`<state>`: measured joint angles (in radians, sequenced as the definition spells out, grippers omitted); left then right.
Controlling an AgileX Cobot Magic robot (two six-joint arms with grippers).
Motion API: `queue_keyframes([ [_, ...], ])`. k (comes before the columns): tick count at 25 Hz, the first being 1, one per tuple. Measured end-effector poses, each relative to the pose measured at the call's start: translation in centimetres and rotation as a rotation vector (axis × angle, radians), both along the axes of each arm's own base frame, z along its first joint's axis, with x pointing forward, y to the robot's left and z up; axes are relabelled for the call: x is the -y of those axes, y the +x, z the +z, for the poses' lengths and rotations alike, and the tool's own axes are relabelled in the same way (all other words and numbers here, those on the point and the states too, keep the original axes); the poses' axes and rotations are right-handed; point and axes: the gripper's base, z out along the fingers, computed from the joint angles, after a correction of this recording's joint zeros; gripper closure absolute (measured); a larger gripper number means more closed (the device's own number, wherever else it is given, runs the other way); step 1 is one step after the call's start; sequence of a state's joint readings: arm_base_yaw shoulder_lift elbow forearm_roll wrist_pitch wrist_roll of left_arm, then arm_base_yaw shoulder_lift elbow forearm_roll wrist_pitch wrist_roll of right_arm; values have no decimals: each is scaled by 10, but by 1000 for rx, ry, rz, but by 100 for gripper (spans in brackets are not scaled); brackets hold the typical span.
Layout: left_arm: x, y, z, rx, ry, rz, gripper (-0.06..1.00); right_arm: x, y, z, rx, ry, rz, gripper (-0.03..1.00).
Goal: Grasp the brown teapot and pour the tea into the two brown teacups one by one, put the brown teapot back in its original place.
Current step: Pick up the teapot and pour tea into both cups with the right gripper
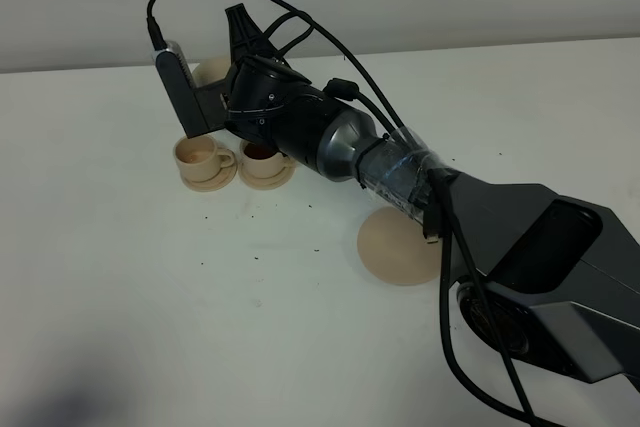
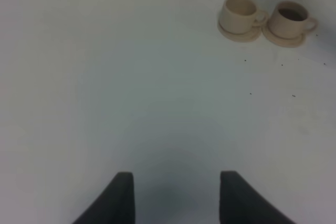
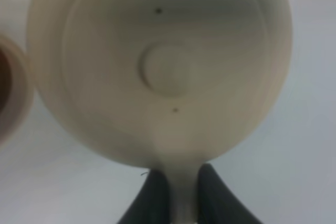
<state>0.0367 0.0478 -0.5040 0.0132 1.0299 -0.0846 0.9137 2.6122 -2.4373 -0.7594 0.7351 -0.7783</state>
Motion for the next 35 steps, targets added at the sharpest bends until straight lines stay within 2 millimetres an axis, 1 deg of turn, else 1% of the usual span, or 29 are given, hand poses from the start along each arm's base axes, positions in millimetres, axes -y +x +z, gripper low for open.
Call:
queue_keyframes([
  [7, 0, 0, 0, 0, 0, 0, 55, 9, 13, 2, 27, 6, 0, 86],
  [12, 0, 0, 0, 0, 0, 0, 55, 10, 16, 2, 43, 9, 12, 86],
  [15, 0, 0, 0, 0, 0, 0, 55, 7, 17, -4, 60, 2, 34, 86],
  [19, 0, 0, 0, 0, 0, 0, 55, 3, 18, -22, 56, -6, 60, 86],
  [23, 0, 0, 0, 0, 0, 0, 55, 2, 19, -30, 66, -17, 78, 86],
  [35, 0, 0, 0, 0, -1, 1, 55, 2, 21, -30, 124, -85, 113, 86],
])
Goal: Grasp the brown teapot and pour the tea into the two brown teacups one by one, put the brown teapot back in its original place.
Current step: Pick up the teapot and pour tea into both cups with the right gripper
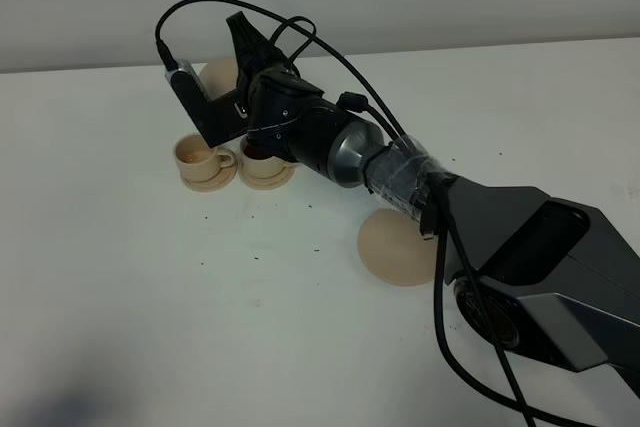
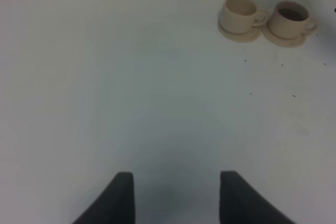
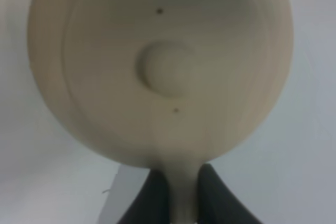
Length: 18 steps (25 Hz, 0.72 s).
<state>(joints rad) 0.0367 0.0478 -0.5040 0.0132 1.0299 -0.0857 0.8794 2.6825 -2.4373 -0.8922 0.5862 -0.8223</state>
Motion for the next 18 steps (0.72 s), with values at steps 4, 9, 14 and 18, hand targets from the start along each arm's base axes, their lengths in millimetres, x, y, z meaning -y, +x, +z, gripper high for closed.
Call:
queue_keyframes([
  [4, 0, 0, 0, 0, 0, 0, 55, 0, 0, 0, 16, -40, 23, 86],
  [9, 0, 0, 0, 0, 0, 0, 55, -1, -1, 0, 25, -58, 34, 86],
  [14, 0, 0, 0, 0, 0, 0, 55, -4, -4, 0, 38, -101, 66, 86],
  [18, 0, 0, 0, 0, 0, 0, 55, -8, -9, -1, 38, -114, 86, 86],
])
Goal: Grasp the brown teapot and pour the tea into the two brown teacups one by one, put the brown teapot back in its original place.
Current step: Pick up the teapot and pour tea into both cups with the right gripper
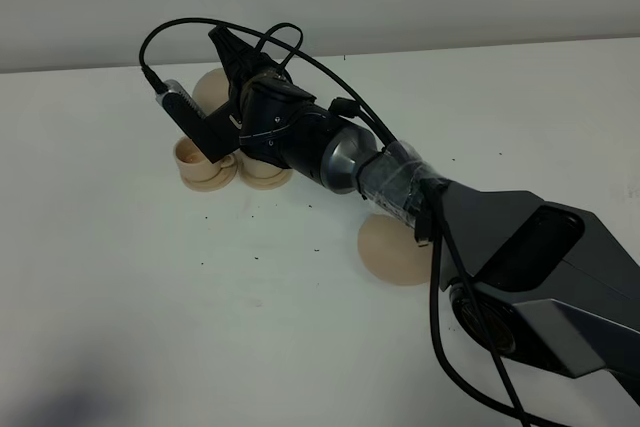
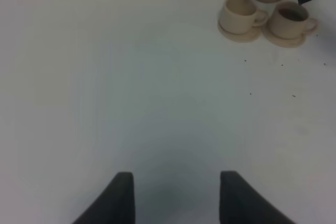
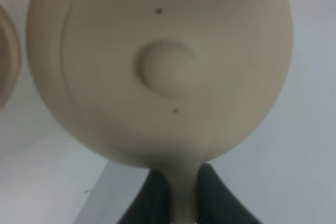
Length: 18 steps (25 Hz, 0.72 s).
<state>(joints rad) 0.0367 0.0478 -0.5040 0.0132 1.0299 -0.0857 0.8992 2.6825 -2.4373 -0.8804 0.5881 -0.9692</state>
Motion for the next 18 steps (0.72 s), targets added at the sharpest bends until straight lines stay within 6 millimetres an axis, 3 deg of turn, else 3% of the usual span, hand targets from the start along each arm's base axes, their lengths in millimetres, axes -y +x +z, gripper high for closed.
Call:
queue_keyframes([
  [18, 0, 0, 0, 0, 0, 0, 55, -3, -3, 3, 71, -82, 49, 86],
])
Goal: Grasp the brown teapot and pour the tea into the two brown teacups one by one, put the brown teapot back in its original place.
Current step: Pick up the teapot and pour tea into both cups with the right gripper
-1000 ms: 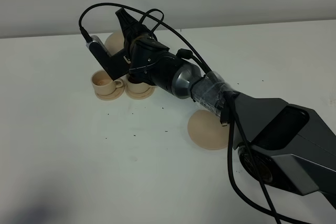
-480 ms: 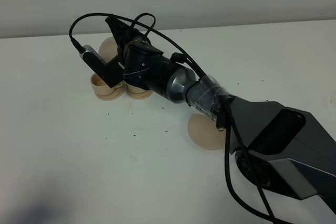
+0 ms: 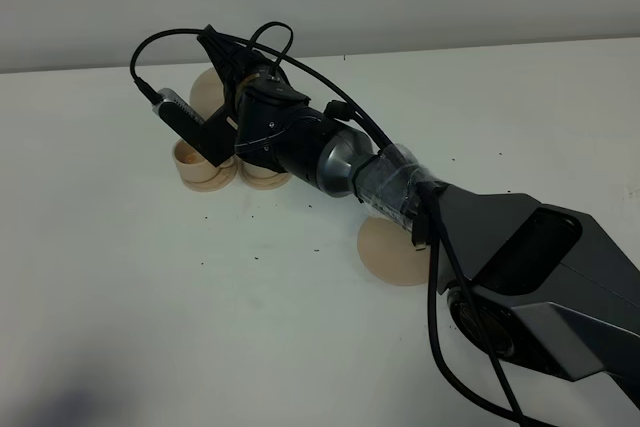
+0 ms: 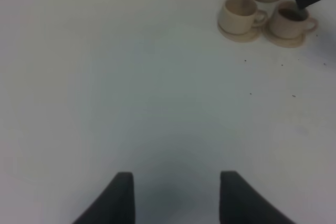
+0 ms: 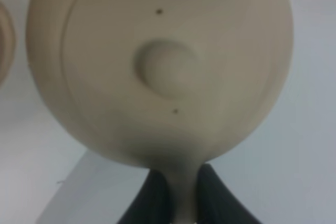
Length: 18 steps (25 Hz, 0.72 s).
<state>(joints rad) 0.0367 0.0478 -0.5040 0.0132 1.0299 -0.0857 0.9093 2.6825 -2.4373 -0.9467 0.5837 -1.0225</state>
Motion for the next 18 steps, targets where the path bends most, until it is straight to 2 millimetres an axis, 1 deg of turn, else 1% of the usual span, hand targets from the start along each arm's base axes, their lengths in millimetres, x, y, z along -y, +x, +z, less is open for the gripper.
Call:
queue_keyframes([
  [18, 0, 0, 0, 0, 1, 0, 55, 0, 2, 3, 60, -40, 20, 86],
])
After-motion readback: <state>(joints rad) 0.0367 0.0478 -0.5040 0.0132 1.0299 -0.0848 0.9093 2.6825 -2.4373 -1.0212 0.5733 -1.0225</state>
